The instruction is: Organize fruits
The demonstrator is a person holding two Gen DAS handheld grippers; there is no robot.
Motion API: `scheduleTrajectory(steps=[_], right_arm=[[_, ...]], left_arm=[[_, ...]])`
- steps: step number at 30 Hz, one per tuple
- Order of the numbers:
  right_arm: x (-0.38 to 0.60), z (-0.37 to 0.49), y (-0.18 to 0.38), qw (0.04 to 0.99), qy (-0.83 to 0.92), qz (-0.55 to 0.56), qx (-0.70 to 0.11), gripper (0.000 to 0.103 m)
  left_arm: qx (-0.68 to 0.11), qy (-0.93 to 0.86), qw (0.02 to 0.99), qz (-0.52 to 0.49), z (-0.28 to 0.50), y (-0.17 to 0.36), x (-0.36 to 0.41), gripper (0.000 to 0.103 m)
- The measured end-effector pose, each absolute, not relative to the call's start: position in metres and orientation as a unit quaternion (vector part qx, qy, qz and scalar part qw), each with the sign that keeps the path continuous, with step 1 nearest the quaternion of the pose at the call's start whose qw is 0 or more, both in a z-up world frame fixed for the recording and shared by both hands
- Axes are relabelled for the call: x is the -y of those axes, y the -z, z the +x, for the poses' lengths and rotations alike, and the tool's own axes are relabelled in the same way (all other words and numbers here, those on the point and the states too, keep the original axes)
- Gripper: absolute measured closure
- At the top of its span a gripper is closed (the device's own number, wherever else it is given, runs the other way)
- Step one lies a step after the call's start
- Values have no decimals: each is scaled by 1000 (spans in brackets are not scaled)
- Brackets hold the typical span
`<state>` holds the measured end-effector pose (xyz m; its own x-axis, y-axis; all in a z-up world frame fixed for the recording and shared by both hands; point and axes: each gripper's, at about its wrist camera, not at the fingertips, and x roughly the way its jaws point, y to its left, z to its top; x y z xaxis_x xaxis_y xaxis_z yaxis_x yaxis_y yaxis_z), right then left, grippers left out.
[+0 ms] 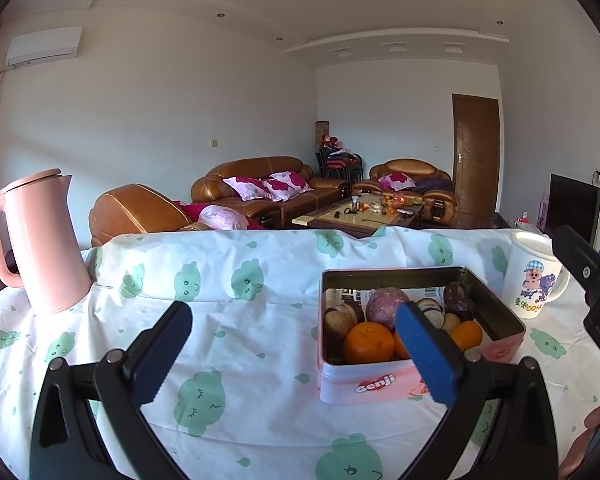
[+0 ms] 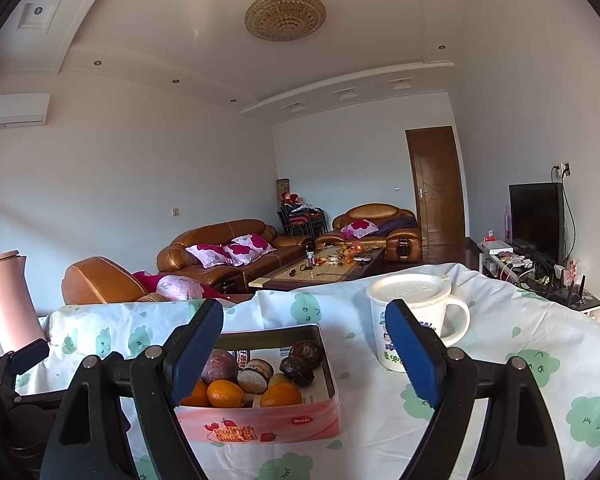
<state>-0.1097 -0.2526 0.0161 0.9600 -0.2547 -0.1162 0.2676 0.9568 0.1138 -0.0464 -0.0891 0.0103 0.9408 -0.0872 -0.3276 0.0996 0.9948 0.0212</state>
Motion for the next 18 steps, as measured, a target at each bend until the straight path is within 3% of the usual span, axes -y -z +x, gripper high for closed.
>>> scheduleTrajectory(steps=[18], right_arm=[[254,-108,-18,988,133,64,-53,19]], left_arm=[[-169,44,985,16,-45,-9,85,0]])
